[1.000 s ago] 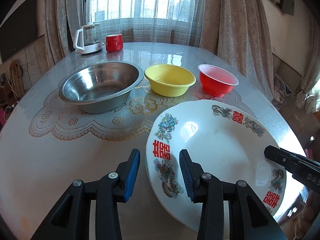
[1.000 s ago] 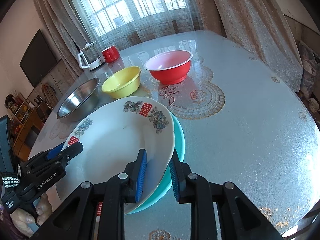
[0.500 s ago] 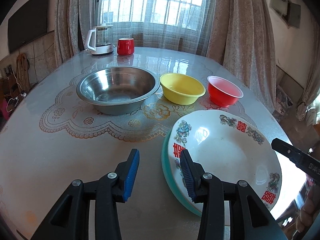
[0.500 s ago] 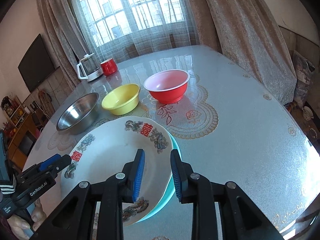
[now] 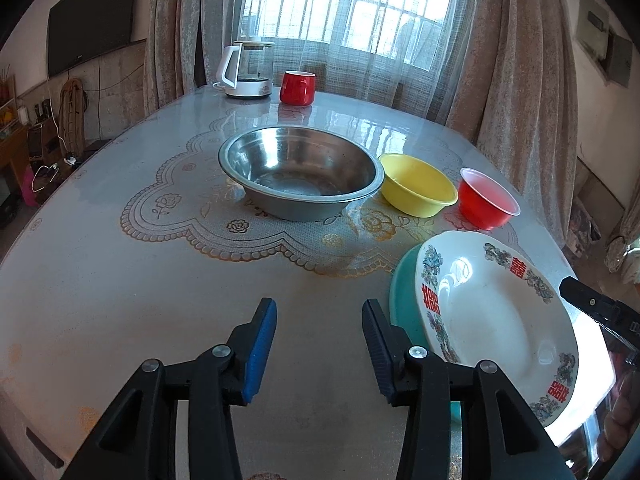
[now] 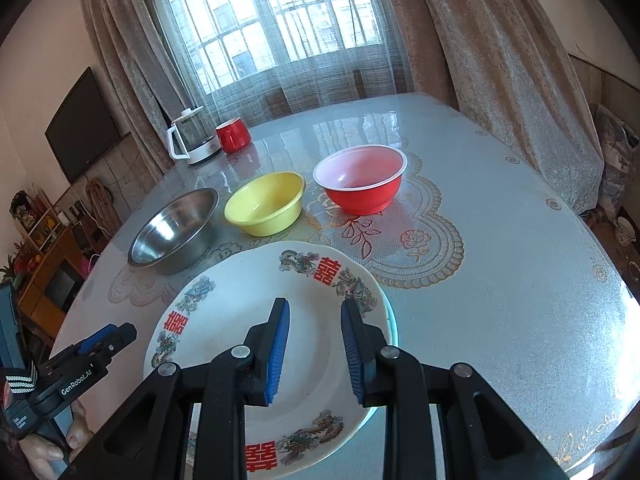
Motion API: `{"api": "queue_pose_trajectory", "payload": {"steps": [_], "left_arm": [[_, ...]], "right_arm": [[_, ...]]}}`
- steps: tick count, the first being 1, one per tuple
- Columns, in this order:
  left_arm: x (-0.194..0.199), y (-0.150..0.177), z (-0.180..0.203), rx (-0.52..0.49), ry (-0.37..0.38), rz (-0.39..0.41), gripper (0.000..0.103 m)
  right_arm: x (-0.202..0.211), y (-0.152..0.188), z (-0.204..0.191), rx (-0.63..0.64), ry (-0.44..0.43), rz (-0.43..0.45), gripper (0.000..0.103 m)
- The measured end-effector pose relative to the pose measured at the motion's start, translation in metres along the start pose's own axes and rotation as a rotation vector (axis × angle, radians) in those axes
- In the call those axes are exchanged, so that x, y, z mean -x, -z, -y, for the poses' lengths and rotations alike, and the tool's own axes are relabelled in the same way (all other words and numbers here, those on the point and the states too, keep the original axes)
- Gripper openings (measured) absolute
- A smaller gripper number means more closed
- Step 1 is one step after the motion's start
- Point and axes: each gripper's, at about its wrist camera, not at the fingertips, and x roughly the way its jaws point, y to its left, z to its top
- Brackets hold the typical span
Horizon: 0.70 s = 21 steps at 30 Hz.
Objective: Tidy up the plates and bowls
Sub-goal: 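Open the right gripper to release the large plate on the stack, then move the right gripper to the rim of the steel basin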
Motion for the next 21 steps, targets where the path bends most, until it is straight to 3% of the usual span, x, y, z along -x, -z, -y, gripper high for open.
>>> {"api": "queue_pose_trajectory", "payload": {"steps": [6,10,21], "left_arm": [[-0.007,-0.002,-0.023,0.062,-0.016,-0.037,0.045],[-0.007,-0.002,-0.032,0.069,-0.026,-0.018,0.045],[-0.008,-0.013,-0.043,0.056,-0.06,0.007,0.045]], "right_arm": [[-0.017,-0.003,-0.027,0.03,-0.098,-0.052,0.028],[-0.028,-0.005,-0.046,0.054,-0.153,-0.086,0.029],[-0.05,-0.012,-0.085,0.115,-0.225,-0.138,0.029]]}}
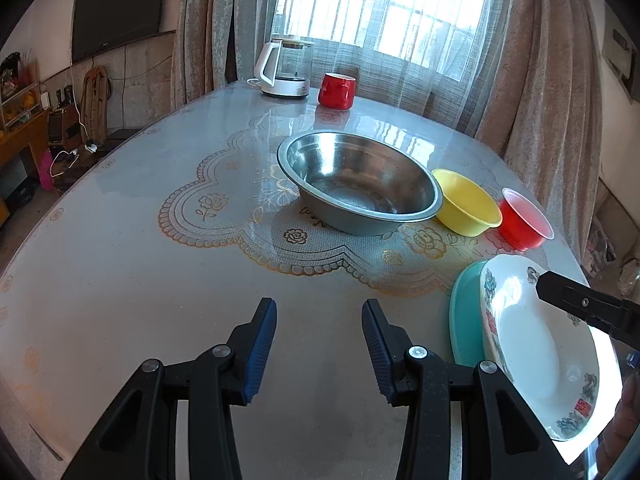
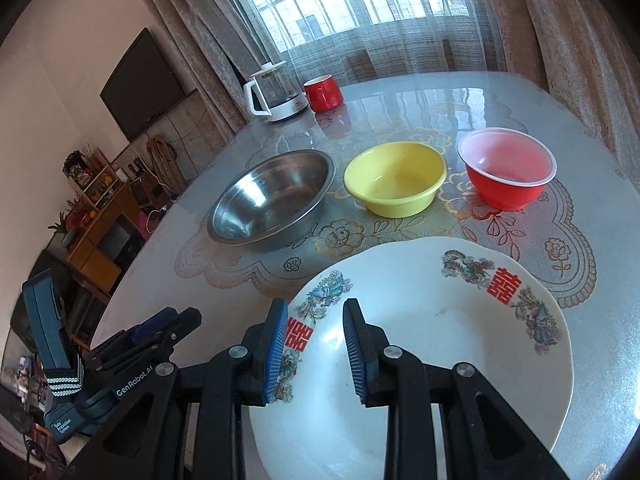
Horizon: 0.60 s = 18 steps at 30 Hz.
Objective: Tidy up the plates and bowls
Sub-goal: 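Move the right gripper to the rim of the steel basin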
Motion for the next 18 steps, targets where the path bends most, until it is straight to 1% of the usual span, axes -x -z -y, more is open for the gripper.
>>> {"api": "queue_pose_trajectory", "payload": {"steps": [5,9,13,15,18], "left_arm": [[-0.004,-0.007,-0.005,0.012,-0.017,-0.013,0.045],[-0.01,-0.012,-0.008,0.007,-0.022,-0.037,0.045],[-0.016,-0.013,-0.01,0.0,-0.017,-0.064,0.045],[-0.021,-0.014,-0.012,0.005,-0.002,-0.077,0.045],[-0.025,-0.02,-0.019,0.029,0.007,-0.077,0.045]], "right_arm": [[-0.014,-0.013,-0.012,-0.001,-0.034,-0.021,0.029],[-0.026,-0.021,-0.019,-0.006,-0.045,-0.038,0.029],[-0.038,-0.029,-0.017,-0.046,-0.059,-0.062,0.029],[-0.043,-0.033,-0.014,-0.072,-0.066,-0.071,0.029],[-0.053,-0.04,-0.008,-0.12,-0.074,-0.084,0.029]]}}
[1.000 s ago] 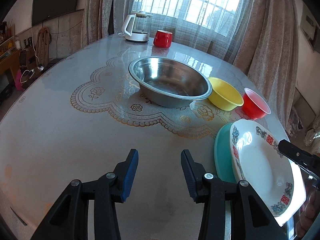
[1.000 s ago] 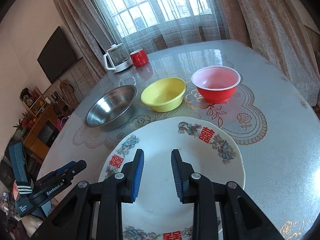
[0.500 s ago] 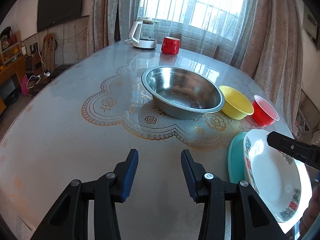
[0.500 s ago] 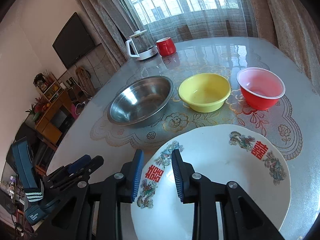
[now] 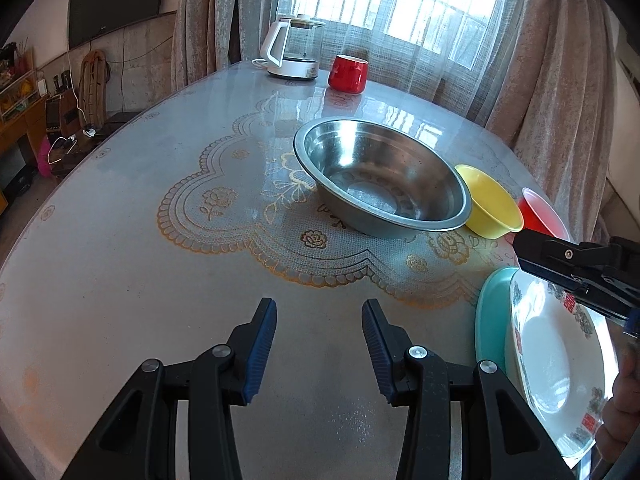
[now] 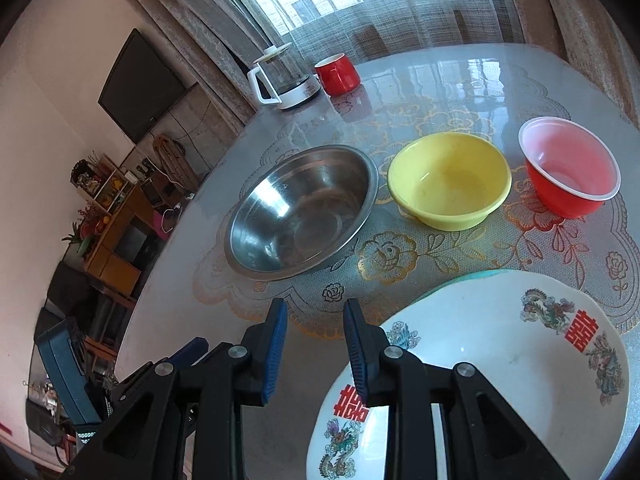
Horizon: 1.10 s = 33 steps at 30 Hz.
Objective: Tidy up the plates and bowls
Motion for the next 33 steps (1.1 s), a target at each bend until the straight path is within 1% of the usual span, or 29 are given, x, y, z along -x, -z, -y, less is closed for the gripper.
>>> {"api": "queue_pose_trajectory", "payload": {"steps": [3,8,10,14,16,18,20,21,22,23,24,25,26,27,29,33], "left_arm": [[-0.002,-0.011,-0.01,0.037,0.024,0.01,0.045],[-0.007,-0.038,-0.022,0.098,0.038,0.037,0.046],[-0.011,-0.049,-0.024,0.11,0.037,0.045,0.05],[-0.023,-0.068,-0.024,0.12,0.058,0.058,0.05],[-0.033,-0.078,-0.024,0.116,0.049,0.047,0.05],[-0.047,-0.085,-0.024,0.115,0.035,0.014,0.048],[-0.055,-0.089,-0.023,0.111,0.039,0.007,0.044],[-0.058,-0.091,-0.021,0.1,0.043,0.008,0.039],[-0.062,-0.093,-0.019,0.087,0.048,0.007,0.032],[-0.066,-0.094,-0.018,0.082,0.052,0.0,0.028],[-0.07,-0.095,-0.017,0.078,0.058,-0.014,0.023],[-0.073,-0.094,-0.015,0.069,0.069,-0.022,0.021],[-0.073,-0.094,-0.012,0.056,0.061,-0.014,0.021],[-0.071,-0.092,-0.01,0.043,0.051,-0.008,0.021],[-0.064,-0.089,-0.012,0.045,0.057,0.013,0.021],[-0.044,-0.079,-0.02,0.057,0.06,0.052,0.023]], "right_arm": [[-0.007,-0.01,0.004,-0.041,-0.014,-0.006,0.029],[-0.023,-0.027,0.012,-0.108,-0.013,-0.006,0.029],[-0.03,-0.033,0.015,-0.129,-0.018,-0.014,0.029],[-0.044,-0.041,0.018,-0.153,-0.004,-0.023,0.029],[-0.05,-0.044,0.019,-0.156,0.008,-0.028,0.03],[-0.057,-0.046,0.019,-0.147,0.029,-0.037,0.031],[-0.064,-0.048,0.02,-0.147,0.036,-0.049,0.032],[-0.067,-0.049,0.019,-0.138,0.038,-0.052,0.032],[-0.069,-0.05,0.018,-0.126,0.047,-0.052,0.032],[-0.071,-0.051,0.016,-0.111,0.057,-0.052,0.031],[-0.073,-0.051,0.014,-0.092,0.072,-0.054,0.031],[-0.076,-0.052,0.011,-0.069,0.088,-0.055,0.029],[-0.078,-0.051,0.009,-0.044,0.106,-0.056,0.026],[-0.079,-0.05,0.006,-0.021,0.128,-0.057,0.026],[-0.078,-0.047,0.001,0.016,0.146,-0.06,0.026],[-0.068,-0.04,-0.008,0.049,0.115,-0.05,0.025]]}}
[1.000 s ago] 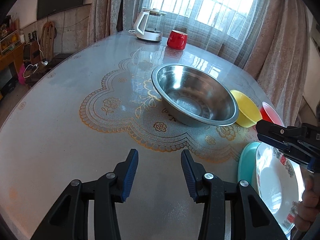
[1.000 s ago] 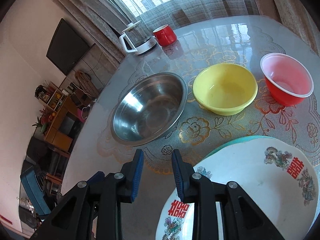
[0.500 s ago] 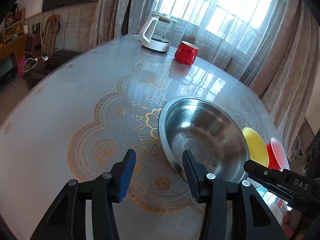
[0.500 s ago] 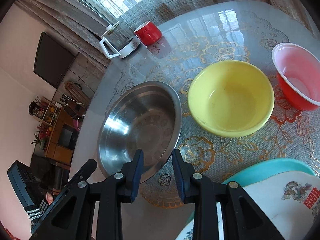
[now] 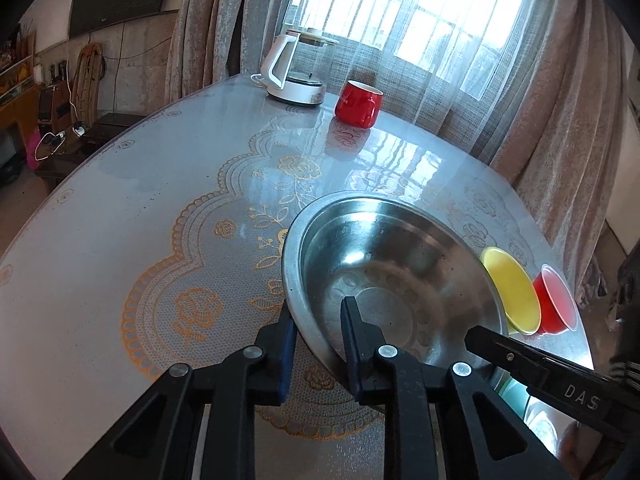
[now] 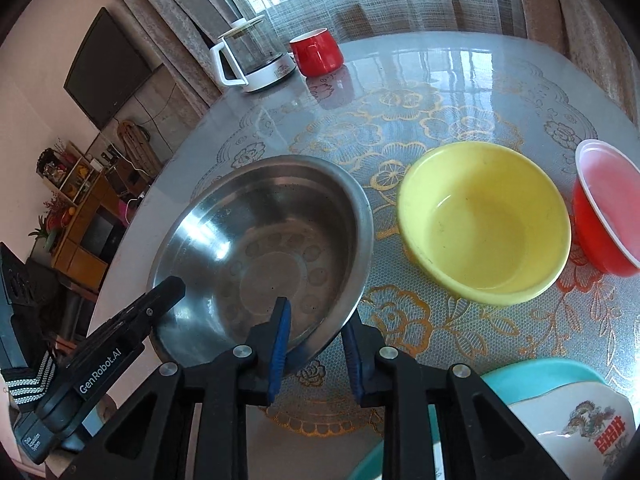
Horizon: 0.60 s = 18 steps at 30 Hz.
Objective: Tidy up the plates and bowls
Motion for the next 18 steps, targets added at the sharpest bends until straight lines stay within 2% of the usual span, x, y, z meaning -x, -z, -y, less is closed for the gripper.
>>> {"api": "queue_pose_trajectory", "payload": {"steps": [18], "left_arm": [[0.09,0.069,-0.025,-0.009,-0.043,0.048,0.027]], "right_arm": [[0.033,0.065,-0.044,0.087,-0.077,-0.036,0.025]]}}
